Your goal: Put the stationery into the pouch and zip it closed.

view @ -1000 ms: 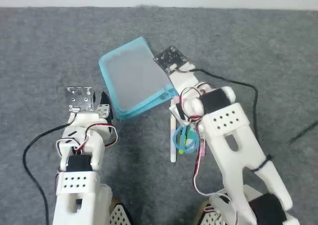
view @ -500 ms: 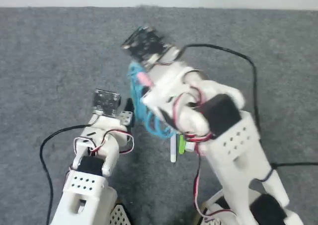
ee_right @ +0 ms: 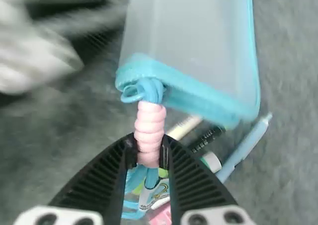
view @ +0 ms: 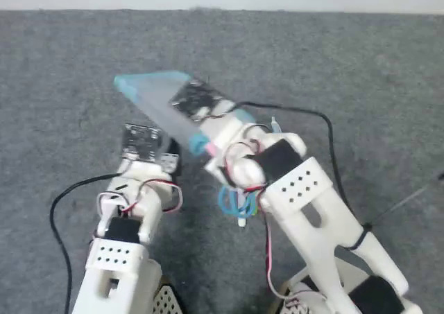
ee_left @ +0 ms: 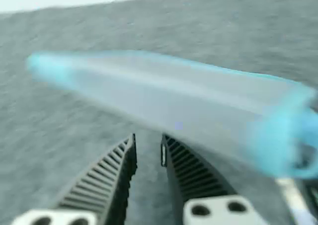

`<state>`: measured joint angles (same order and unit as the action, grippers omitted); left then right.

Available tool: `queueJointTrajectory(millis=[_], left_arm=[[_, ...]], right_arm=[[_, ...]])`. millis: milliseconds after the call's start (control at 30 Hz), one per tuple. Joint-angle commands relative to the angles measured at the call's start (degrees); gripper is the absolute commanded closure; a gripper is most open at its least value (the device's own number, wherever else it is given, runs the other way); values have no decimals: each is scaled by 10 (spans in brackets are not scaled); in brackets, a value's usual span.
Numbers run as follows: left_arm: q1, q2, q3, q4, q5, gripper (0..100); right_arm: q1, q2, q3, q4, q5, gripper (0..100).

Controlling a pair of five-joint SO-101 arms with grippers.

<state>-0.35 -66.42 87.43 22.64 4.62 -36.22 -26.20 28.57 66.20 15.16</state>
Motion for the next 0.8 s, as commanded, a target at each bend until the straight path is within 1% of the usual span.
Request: queueJointTrajectory(millis=[0, 67, 133, 200, 300, 367, 467, 533, 600, 667, 767], left_arm=[[-91, -20, -27, -4, -7, 920], [-121, -20, -35, -4, -7, 920], [-131, -20, -36, -4, -8, 920], [-129, -20, -36, -4, -9, 920], [-105, -20, -36, 11, -11, 917], [-68, -20, -57, 75, -35, 915], [8, -20, -135, 223, -90, 897], [47, -20, -180, 293, -90, 862], [69, -20, -196, 318, -84, 821], [76, -20, -193, 318, -85, 793], [81, -20, -193, 318, -84, 773]], right_arm=[[42, -34, 98, -105, 5, 992], [53, -33, 134, -133, 6, 992], [57, -33, 156, -147, 6, 992], [51, -33, 171, -160, 7, 992], [49, -33, 176, -165, 7, 992], [51, -38, 176, -164, 5, 992], [49, -51, 178, -166, -24, 992], [45, -83, 192, -178, -39, 992], [46, -133, 225, -208, -43, 992], [46, -191, 264, -226, -43, 992], [45, -267, 291, -215, -40, 992]])
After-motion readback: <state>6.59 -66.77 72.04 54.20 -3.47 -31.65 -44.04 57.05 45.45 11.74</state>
